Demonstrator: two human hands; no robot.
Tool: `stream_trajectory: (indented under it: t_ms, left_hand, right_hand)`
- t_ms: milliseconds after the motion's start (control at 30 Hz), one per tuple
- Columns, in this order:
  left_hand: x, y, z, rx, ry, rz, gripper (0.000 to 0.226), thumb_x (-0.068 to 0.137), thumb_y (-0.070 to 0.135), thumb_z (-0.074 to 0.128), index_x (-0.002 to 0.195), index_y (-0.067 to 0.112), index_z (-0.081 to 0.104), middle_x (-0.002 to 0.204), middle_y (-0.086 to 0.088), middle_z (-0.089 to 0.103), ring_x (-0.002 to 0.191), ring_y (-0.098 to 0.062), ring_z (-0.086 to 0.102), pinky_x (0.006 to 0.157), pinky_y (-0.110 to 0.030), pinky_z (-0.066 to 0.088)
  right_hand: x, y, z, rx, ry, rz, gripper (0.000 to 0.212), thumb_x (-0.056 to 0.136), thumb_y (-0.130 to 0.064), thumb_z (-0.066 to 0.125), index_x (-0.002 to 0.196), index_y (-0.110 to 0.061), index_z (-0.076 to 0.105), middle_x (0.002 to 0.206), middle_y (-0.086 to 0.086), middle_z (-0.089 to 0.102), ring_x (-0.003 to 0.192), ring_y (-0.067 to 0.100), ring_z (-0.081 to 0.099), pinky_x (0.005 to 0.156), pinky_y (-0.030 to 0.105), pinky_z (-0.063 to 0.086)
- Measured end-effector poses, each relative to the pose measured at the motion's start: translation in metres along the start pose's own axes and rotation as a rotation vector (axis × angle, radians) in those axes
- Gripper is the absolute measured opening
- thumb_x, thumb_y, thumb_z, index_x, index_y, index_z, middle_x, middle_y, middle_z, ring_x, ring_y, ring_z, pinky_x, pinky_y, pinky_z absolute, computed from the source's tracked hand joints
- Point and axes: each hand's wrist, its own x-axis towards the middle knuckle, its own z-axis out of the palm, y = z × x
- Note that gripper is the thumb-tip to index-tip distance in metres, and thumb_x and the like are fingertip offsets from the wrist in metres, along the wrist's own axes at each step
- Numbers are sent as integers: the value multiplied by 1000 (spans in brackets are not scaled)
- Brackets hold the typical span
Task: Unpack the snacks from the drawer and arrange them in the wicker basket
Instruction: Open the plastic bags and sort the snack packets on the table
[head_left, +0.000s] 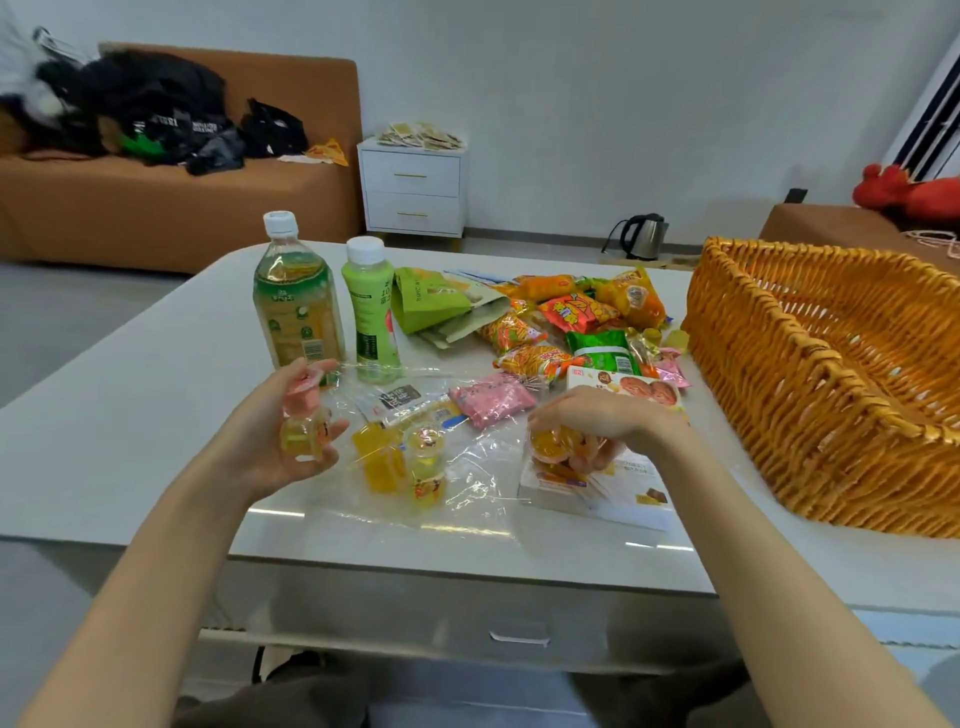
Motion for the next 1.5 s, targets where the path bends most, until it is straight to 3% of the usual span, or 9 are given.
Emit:
stream_trajectory:
  t_ms: [200, 333, 467, 567, 667, 933, 1133, 1333, 1500]
  left_hand:
    - [3, -4, 4, 25, -48, -25, 30, 98, 41, 44, 112, 26, 66, 94, -10, 57, 76, -19, 58, 67, -32, 43]
    - [7, -4, 7, 44, -45, -54, 29, 98, 40, 46, 111, 25, 66, 94, -7, 58, 70, -17, 56, 65, -31, 42]
    - [13, -6, 5, 77, -10, -92, 27, 97, 39, 48, 103, 22, 67, 98, -3, 61, 73, -18, 57, 67, -32, 42]
    - [16, -7, 1, 66, 5, -125, 28, 97, 39, 48, 102, 18, 66, 101, -2, 63, 76, -19, 57, 68, -32, 41]
    - [17, -8, -1, 26, 1, -154, 30, 98, 38, 47, 100, 14, 66, 103, -4, 63, 77, -20, 56, 68, -32, 40]
    - [19, -8, -6, -33, -14, -196, 32, 98, 37, 45, 102, 14, 67, 102, -5, 62, 78, -20, 55, 67, -30, 39]
    - [20, -9, -10, -41, -9, -200, 32, 98, 37, 46, 104, 13, 66, 103, -6, 62, 77, -20, 56, 65, -31, 40]
    - [22, -8, -12, -59, -6, -205, 32, 98, 37, 47, 105, 13, 66, 105, -7, 61, 77, -21, 56, 63, -30, 41]
    - [22, -8, -12, -57, -7, -189, 33, 97, 37, 47, 105, 13, 68, 107, -6, 63, 79, -21, 56, 65, -31, 41]
  right_hand:
    - [7, -1, -18, 155, -239, -79, 35, 91, -38, 58, 125, -29, 58, 102, 7, 63, 53, 9, 60, 42, 13, 39]
    - [8, -5, -12, 334, -354, -104, 18, 97, -27, 50, 94, -11, 57, 63, 7, 56, 43, 10, 45, 39, 16, 26]
    - [16, -9, -2, 89, -53, -81, 34, 94, -20, 53, 127, -19, 59, 95, -7, 58, 68, 13, 56, 58, 22, 48]
    - [22, -13, 11, -63, 80, -176, 48, 91, -11, 47, 129, -38, 58, 95, -14, 58, 47, 12, 49, 42, 21, 39]
    - [29, -16, 20, -223, 198, -178, 49, 87, -18, 48, 126, -46, 58, 106, -8, 61, 63, 13, 54, 71, 32, 54]
    - [18, -27, 19, 262, -50, -216, 10, 89, -29, 66, 94, -38, 66, 96, -8, 64, 61, 10, 64, 55, 22, 46]
    - [33, -32, 40, -412, 244, -227, 48, 93, -32, 55, 137, -47, 45, 138, -4, 54, 121, 24, 53, 88, 34, 45]
    - [37, -28, 46, -488, 417, -305, 75, 77, -53, 70, 142, -50, 33, 126, -6, 61, 118, 21, 54, 80, 32, 44]
    - [31, -26, 27, -210, 122, -339, 84, 84, -23, 68, 148, -48, 21, 116, -4, 65, 104, 24, 62, 85, 34, 52]
